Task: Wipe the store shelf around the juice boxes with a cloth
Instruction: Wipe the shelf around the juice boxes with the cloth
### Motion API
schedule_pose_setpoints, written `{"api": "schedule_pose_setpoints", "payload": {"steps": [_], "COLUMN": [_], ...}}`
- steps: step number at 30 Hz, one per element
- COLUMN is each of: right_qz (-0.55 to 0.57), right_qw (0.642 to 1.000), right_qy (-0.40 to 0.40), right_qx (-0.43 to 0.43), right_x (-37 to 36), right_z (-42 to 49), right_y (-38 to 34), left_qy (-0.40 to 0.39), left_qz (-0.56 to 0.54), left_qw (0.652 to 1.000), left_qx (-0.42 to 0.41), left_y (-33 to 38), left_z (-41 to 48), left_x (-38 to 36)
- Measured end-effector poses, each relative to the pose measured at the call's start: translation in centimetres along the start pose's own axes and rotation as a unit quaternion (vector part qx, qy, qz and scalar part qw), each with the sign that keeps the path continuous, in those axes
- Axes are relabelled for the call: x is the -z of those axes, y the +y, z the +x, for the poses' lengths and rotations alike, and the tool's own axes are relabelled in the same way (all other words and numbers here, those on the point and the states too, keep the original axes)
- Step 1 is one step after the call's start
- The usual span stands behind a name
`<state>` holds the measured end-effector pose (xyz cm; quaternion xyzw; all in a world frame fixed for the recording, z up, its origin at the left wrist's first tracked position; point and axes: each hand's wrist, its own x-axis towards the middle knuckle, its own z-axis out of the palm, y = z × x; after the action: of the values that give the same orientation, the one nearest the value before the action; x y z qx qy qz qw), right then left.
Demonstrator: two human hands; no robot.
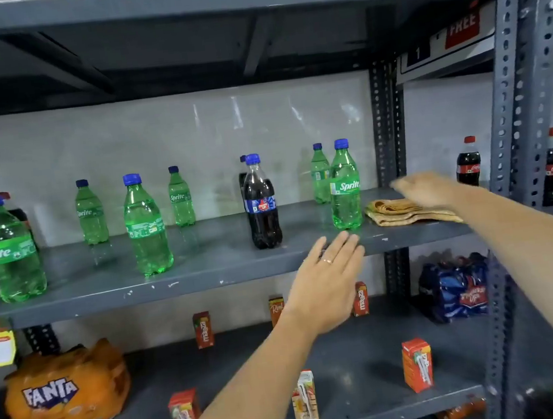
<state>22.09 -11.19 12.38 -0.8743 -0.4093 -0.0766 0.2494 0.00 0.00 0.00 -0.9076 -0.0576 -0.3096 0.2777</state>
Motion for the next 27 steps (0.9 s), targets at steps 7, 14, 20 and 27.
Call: {"api": "schedule_pose_setpoints", "payload": {"steps": [7,14,20,27], "right_qz": [0.007,-0.124,-0.147,-0.025], "right_qw": [0.985,0.982,0.985,0.967], "right_qy": [-0.169,-0.130,0.013,0.234], "right_qx": [-0.019,0.053,0.086,0.092], "right_x": [-0.9,-1.3,-1.7,-8.1], "right_z": [-2.7,-3.2,-5.2,-16.0], "right_y": [1.1,1.8,0.5,-0.2], "left_qy": [-0.004,0.002,-0.002,0.102], "left_qz": [0.025,0.026,0.042,-0.125], "left_qw": [1.000,1.000,0.999,0.984], "left_qx": [-0.006,-0.004,-0.010,0.076], "left_y": [-0.7,-0.9,-1.4,3.4], "left_z": [-0.2,-0.5,-0.5,-9.3], "left_x": [-2.3,-3.0,-2.7,-4.7]}}
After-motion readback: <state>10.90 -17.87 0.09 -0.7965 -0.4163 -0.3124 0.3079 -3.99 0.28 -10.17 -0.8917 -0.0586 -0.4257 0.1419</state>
